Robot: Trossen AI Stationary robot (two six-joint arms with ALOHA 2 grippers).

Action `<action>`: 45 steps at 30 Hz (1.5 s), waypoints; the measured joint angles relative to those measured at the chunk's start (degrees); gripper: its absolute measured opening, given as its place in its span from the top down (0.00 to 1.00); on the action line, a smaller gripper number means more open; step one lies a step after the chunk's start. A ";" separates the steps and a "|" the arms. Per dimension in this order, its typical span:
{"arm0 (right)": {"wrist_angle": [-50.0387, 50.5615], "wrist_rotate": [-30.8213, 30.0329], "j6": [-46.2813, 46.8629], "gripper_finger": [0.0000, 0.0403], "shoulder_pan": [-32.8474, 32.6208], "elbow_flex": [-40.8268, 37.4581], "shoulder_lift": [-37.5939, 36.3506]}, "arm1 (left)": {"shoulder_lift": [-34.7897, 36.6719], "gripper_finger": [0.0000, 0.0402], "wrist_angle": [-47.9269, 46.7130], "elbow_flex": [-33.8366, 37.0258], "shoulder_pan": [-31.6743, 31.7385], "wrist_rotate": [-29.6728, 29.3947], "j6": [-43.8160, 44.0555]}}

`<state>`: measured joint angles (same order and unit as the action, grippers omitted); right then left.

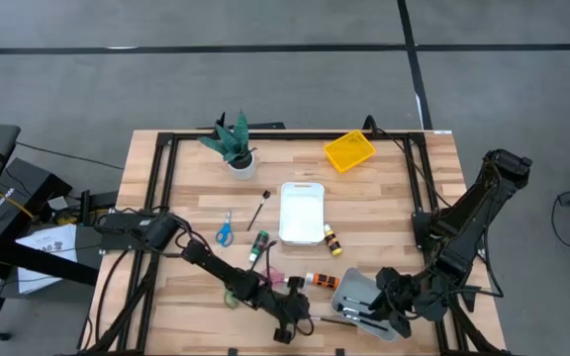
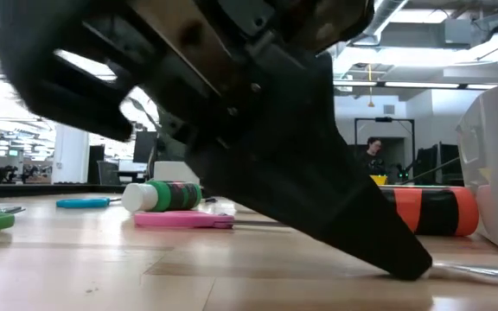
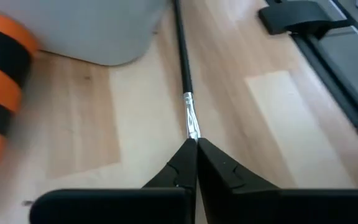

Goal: Pick & Place Paint Supplies
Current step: Put the eyeshadow brush into the gray bin

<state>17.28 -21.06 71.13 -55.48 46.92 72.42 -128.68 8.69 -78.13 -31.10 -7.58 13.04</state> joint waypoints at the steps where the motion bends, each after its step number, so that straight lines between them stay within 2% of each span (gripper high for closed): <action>1: -0.17 -0.02 -0.02 0.72 0.00 0.00 0.00 | 0.09 1.00 -0.05 0.02 -0.43 0.04 0.58; 12: -3.46 -1.90 -2.54 0.72 0.16 0.04 0.00 | 2.75 1.00 -4.72 0.28 -4.66 3.14 2.50; 25: -6.57 -4.49 -7.72 0.72 2.10 0.04 0.00 | 10.90 1.00 -10.55 0.22 -4.90 -7.14 2.41; 35: -14.19 -4.12 -18.71 0.72 4.37 0.04 0.00 | 16.12 1.00 -14.51 0.22 -3.73 -7.66 0.65; 45: -17.71 1.72 -24.67 0.72 8.91 0.59 0.00 | 21.18 1.00 -14.19 0.11 -2.61 -9.95 -0.68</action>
<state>-0.43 -19.34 46.47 -46.57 47.51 72.42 -107.50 -5.50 -78.02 -33.71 -17.53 12.36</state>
